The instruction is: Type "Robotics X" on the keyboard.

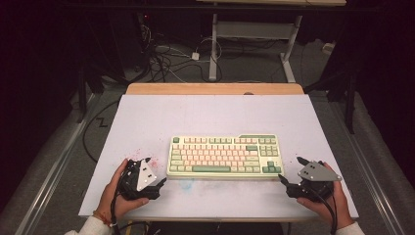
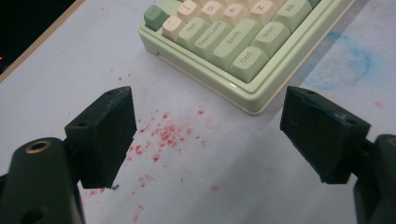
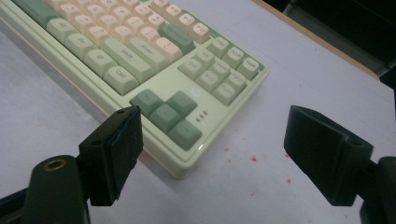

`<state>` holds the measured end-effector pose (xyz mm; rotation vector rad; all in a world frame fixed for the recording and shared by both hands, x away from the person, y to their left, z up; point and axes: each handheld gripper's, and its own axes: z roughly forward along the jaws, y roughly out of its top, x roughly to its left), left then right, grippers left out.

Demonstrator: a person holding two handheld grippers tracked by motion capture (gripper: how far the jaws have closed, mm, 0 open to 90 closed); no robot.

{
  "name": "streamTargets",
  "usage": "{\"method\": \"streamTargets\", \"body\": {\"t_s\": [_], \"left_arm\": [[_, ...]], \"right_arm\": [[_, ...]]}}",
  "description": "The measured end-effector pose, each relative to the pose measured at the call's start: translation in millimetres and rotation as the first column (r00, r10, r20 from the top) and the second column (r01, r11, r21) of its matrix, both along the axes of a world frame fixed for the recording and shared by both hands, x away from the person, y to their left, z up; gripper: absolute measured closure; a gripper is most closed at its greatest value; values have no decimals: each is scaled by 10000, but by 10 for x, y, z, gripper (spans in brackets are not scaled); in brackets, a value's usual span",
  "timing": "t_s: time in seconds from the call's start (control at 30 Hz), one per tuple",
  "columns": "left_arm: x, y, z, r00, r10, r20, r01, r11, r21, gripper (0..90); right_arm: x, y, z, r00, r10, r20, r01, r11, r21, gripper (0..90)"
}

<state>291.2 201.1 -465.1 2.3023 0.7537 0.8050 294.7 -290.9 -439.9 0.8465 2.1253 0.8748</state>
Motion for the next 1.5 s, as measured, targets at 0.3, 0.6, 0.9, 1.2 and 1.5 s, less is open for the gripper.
{"method": "streamTargets", "body": {"t_s": [0.3,0.6,0.9,1.2,1.5], "left_arm": [[-41,-21,-37,9999,-87,-68,87,9999,118,170],[-64,5,-28,9999,-162,10,162,9999,2,157],[-56,-8,-29,9999,-153,-15,153,9999,29,157],[-55,-8,-29,9999,-162,-45,162,9999,33,157],[-37,-4,-29,9999,-114,-82,114,9999,53,157]], "right_arm": [[-48,-54,-50,9999,-99,-51,100,9999,26,196],[-82,-10,-10,9999,-40,146,40,10000,5,195],[-74,-4,-20,9999,-10,118,10,10000,-35,195],[-80,-2,-18,9999,-1,142,1,10000,-45,194],[-73,8,-30,9999,66,139,-64,9999,-129,194]]}}
